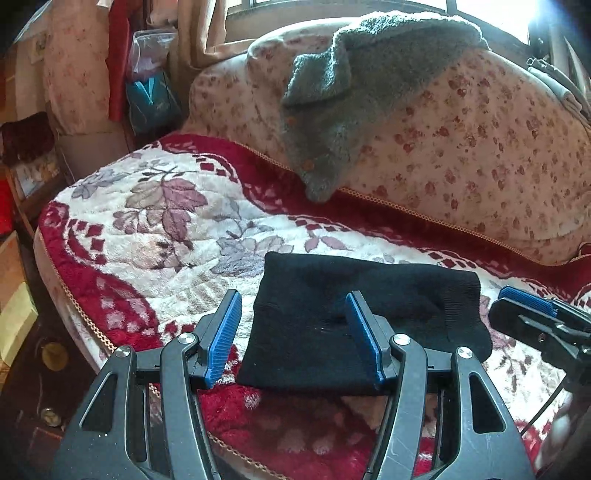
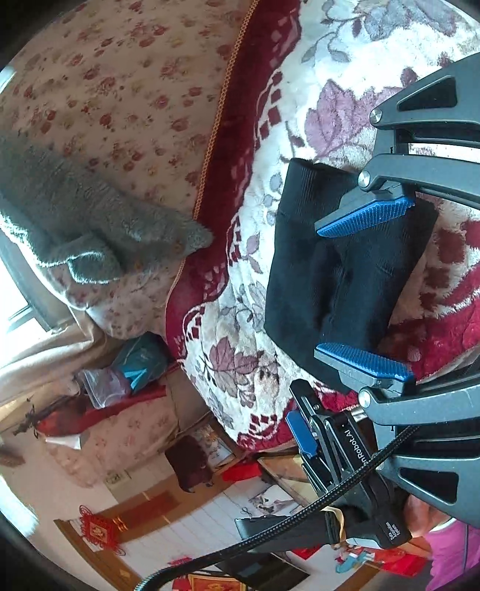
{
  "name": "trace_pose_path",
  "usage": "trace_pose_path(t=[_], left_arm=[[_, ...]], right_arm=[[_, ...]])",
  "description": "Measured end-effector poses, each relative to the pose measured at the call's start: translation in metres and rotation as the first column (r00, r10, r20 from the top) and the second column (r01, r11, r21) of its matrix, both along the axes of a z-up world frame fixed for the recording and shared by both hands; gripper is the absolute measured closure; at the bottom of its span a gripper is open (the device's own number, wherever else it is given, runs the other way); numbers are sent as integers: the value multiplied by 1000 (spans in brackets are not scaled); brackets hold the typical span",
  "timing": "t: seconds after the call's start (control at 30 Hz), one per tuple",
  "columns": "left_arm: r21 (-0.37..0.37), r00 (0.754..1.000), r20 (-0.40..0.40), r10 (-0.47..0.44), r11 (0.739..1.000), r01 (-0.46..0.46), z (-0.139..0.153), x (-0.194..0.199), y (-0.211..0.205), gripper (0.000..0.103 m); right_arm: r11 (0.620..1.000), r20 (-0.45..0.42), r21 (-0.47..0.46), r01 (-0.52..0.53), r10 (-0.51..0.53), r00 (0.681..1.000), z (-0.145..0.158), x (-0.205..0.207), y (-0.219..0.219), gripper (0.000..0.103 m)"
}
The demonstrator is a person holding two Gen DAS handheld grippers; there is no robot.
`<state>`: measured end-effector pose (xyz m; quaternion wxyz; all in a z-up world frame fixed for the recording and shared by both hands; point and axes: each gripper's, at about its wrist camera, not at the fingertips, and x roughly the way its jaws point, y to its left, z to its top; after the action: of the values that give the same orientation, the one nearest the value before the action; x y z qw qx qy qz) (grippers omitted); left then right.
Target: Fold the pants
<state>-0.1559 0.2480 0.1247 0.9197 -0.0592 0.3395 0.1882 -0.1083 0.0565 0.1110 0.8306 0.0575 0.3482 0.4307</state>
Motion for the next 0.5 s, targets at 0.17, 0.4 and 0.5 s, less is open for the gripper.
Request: trace_pose_path(t=[0.17,0.4,0.5], left_arm=[[4,1000,-16,1,1000,-1,0,-3,-5,45],[11,999,-28,15,1000,-15,-3,-9,-7,45],[8,999,-29,25,1000,-24,-3,-10,-6,45]], right_arm=[[1000,0,2,-19,19,1000,-1,-5,2,45],[999,-2,-13,-49,49,999,-5,-13,12,45],[998,1,-21,-57,57,998,-7,-15,14,45]])
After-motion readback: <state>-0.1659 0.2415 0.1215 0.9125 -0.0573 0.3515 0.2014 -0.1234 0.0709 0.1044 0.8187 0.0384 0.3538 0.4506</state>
